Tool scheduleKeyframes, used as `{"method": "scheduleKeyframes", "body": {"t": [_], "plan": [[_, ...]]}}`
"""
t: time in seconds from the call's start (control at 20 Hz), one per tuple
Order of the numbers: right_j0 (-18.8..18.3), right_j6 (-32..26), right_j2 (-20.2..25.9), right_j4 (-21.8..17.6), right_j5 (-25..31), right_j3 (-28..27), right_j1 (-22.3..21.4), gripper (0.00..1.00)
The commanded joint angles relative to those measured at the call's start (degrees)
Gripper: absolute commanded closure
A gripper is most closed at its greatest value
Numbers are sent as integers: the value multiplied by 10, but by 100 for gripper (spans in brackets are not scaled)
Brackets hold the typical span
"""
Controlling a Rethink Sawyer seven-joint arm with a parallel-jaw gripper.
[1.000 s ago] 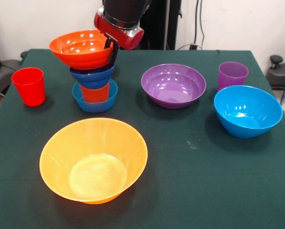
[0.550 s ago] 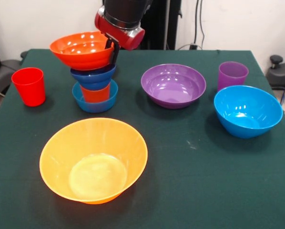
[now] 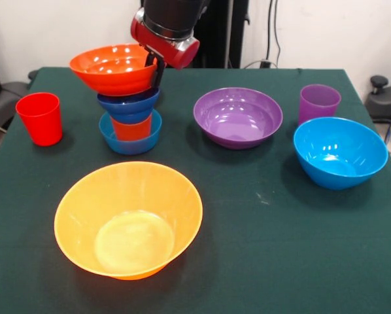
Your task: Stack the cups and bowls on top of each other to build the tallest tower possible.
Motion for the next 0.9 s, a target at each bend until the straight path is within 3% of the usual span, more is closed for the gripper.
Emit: {"method": "scheduleKeyframes", "body": {"t": [0.05, 0.9], "plan": [[-6, -47, 77, -4, 39, -34, 17, 100], [-14, -66, 86, -5, 78, -40, 7, 100]]}}
